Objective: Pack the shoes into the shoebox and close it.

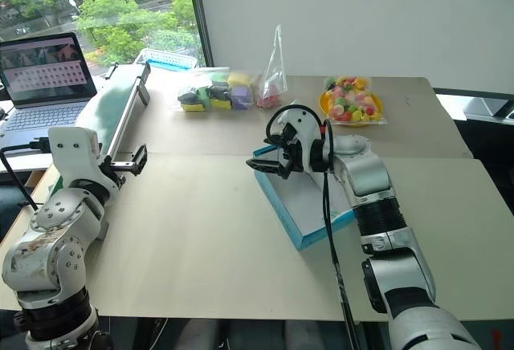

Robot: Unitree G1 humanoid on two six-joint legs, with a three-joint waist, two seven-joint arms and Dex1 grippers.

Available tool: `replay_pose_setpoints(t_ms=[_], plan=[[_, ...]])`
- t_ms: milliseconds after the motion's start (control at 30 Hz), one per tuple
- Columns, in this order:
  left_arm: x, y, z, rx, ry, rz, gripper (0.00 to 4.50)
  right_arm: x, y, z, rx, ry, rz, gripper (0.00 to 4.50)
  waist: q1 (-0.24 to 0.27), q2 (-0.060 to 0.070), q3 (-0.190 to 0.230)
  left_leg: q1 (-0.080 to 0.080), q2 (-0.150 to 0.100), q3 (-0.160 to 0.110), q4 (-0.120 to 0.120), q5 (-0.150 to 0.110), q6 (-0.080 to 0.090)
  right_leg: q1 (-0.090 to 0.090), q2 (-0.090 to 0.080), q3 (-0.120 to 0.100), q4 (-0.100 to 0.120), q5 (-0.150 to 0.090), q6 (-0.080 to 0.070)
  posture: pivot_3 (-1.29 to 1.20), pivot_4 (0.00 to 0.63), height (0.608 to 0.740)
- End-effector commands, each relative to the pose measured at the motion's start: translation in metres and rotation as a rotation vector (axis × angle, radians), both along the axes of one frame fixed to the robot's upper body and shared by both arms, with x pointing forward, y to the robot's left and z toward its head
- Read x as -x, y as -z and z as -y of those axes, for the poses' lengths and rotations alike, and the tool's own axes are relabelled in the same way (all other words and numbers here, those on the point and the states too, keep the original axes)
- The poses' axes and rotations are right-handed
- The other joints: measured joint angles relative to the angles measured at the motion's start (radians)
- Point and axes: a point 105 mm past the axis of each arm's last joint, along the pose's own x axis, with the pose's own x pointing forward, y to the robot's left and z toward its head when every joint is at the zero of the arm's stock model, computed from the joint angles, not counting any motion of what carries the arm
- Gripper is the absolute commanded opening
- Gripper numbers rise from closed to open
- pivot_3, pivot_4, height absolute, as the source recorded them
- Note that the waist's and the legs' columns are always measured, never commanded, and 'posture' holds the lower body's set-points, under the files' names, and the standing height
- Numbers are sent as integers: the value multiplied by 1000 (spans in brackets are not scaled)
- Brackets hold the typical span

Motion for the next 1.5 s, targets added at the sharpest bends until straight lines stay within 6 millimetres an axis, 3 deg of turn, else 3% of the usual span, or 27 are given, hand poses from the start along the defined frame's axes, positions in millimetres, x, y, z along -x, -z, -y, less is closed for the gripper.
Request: replay_pose_setpoints(t_ms=[33, 333, 500, 800, 1033, 1133, 1267, 1500], plan=[[2, -13, -3, -36, -4, 50, 4500, -2, -21, -2, -14, 1, 100, 4464, 0, 0, 0, 0, 0, 0, 0, 0, 0, 0, 0, 0, 0, 0, 0, 0, 150, 740], [3, -32, -33, -99, -145, 92, 4500, -15, -56, -14, -113, 142, 421, 4464, -5, 0, 0, 0, 0, 0, 0, 0, 0, 0, 0, 0, 0, 0, 0, 0, 150, 740], [7, -35, -41, -120, -204, 100, 4500, -8, -47, -29, -233, 36, 201, 4464, -1, 0, 0, 0, 0, 0, 0, 0, 0, 0, 0, 0, 0, 0, 0, 0, 150, 740], [5, -21, -26, -71, -126, 62, 4500, 1, -43, -43, -252, -35, 144, 4464, -1, 0, 0, 0, 1, 0, -1, 0, 0, 0, 0, 0, 0, 0, 0, 0, 150, 740], [-18, -16, -20, -39, -120, 45, 4500, 1, -41, -69, -214, -73, 147, 4464, -6, 0, 0, 0, 0, 0, 0, 0, 0, -1, 0, 0, 1, 0, 0, 0, 150, 740], [-25, -9, -29, -16, -148, 25, 4500, 2, -48, -75, -233, -84, 156, 4464, -5, 0, 0, 0, 1, 0, -1, 0, 0, -1, 0, 0, 1, 0, 0, 0, 150, 740], [-27, 7, -60, 2, -183, 3, 4500, 16, -40, -81, -195, -168, 143, 4464, -4, 0, 0, -1, 0, 0, -2, 0, 0, -3, 0, 0, 1, 0, 0, 0, 150, 740], [-27, 22, -79, 22, -177, -39, 4500, 24, -36, -81, -187, -192, 132, 4464, -1, 0, 0, -1, 1, 0, -2, 0, 0, -4, 0, 1, 1, 0, 0, 0, 150, 740]])
